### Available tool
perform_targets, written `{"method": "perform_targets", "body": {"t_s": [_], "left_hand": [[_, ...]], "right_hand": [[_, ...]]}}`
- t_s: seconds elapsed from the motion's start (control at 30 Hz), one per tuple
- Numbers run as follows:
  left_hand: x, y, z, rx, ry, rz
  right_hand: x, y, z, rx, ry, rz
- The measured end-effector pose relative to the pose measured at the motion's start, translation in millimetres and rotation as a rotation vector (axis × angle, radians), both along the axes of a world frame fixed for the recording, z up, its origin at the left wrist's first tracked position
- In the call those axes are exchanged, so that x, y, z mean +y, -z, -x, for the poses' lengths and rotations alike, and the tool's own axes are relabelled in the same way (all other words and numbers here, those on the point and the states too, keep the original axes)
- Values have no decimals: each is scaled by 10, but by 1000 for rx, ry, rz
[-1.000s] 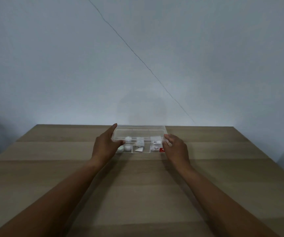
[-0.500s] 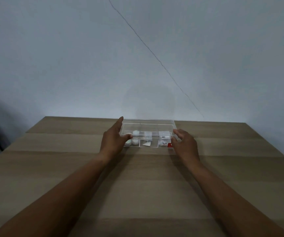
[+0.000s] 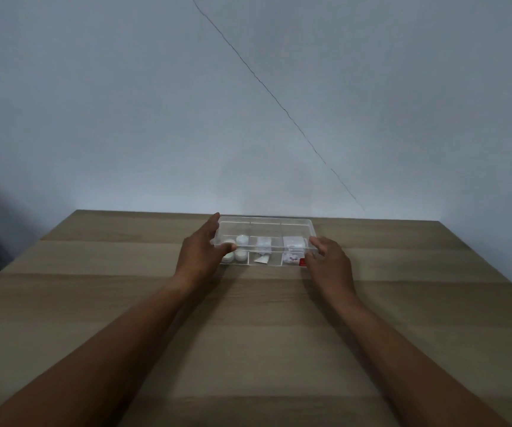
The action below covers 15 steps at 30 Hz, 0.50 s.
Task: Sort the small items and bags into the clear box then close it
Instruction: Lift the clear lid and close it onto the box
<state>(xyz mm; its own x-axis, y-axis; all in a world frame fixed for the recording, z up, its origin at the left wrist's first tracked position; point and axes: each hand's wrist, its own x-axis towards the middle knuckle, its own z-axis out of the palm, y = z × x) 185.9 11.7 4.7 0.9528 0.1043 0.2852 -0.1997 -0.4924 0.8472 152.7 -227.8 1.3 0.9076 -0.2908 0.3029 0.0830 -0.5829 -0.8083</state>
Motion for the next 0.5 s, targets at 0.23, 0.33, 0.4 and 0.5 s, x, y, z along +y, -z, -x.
{"method": "perform_targets", "body": {"t_s": [0.23,0.33,0.4,0.5], "left_hand": [[-14,52,71,-5,-3,81],[-8,82,130,12,31,48],[-9,104,149,6,35,41],[3,157,124,-9,22,37]], "right_hand": [[2,39,9,62,-61,-140],[-26,72,-12,65,-46,-159],[-36,79,-35,49,-40,-147],[-45,87,-69,45,-47,-160]]}}
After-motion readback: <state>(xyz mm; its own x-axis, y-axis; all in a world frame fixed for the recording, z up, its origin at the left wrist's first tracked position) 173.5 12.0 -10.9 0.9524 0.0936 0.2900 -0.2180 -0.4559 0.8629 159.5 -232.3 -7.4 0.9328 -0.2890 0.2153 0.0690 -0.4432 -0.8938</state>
